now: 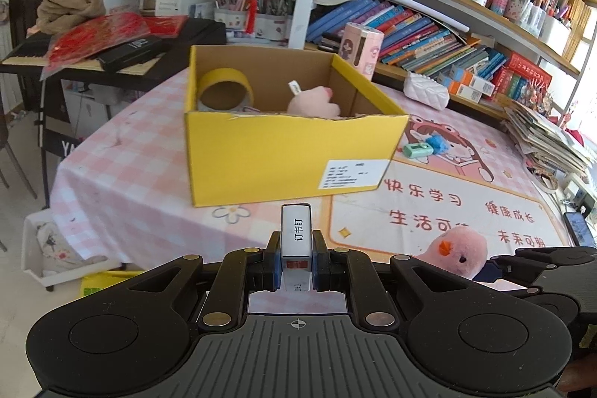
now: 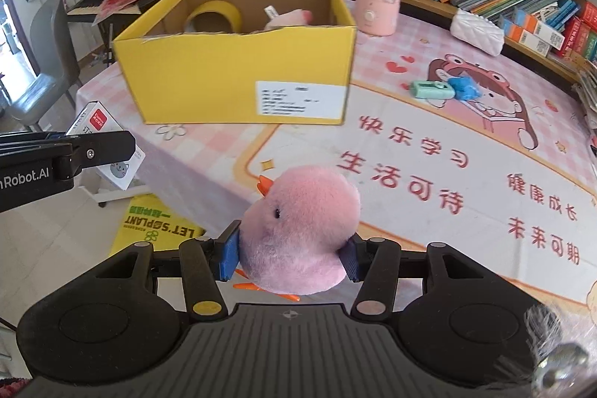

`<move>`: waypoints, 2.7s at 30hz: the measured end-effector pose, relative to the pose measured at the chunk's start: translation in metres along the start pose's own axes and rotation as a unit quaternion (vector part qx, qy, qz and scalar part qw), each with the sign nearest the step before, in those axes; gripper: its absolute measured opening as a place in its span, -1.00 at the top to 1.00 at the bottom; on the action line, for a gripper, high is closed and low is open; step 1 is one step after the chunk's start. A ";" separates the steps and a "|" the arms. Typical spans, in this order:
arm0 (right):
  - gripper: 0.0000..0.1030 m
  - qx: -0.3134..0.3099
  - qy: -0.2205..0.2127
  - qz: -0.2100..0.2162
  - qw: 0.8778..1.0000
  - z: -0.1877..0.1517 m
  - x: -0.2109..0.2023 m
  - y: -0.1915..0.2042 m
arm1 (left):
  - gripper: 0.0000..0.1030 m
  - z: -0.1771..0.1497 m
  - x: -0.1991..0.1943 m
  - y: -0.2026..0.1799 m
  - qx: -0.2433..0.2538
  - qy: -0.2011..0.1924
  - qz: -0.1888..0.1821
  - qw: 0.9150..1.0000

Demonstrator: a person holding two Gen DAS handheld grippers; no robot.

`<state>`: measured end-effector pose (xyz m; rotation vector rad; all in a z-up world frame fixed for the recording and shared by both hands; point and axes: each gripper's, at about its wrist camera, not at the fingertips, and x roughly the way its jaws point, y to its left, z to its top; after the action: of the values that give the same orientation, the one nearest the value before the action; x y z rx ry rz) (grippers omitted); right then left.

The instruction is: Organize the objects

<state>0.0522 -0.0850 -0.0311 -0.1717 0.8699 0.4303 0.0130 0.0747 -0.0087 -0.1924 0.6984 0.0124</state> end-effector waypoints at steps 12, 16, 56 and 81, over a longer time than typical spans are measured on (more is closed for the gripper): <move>0.03 -0.011 -0.004 0.006 1.000 0.002 -0.004 0.025 | 0.75 0.002 -0.015 0.017 -0.004 -0.019 0.004 1.000; 0.03 -0.012 -0.007 0.004 1.000 0.005 -0.004 0.025 | 0.75 0.005 -0.015 0.018 -0.004 -0.024 0.000 1.000; 0.03 -0.137 -0.084 0.055 0.986 0.196 0.087 -0.027 | 0.75 0.117 0.139 0.010 0.015 0.004 0.044 0.999; 0.03 -0.234 -0.019 0.104 0.966 0.217 0.144 -0.012 | 0.64 0.112 0.161 0.014 0.037 0.051 0.052 0.997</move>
<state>0.2911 0.0156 -0.0041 -0.5082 0.7385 0.8332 0.2069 0.1005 -0.0298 -0.0854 0.8098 0.0774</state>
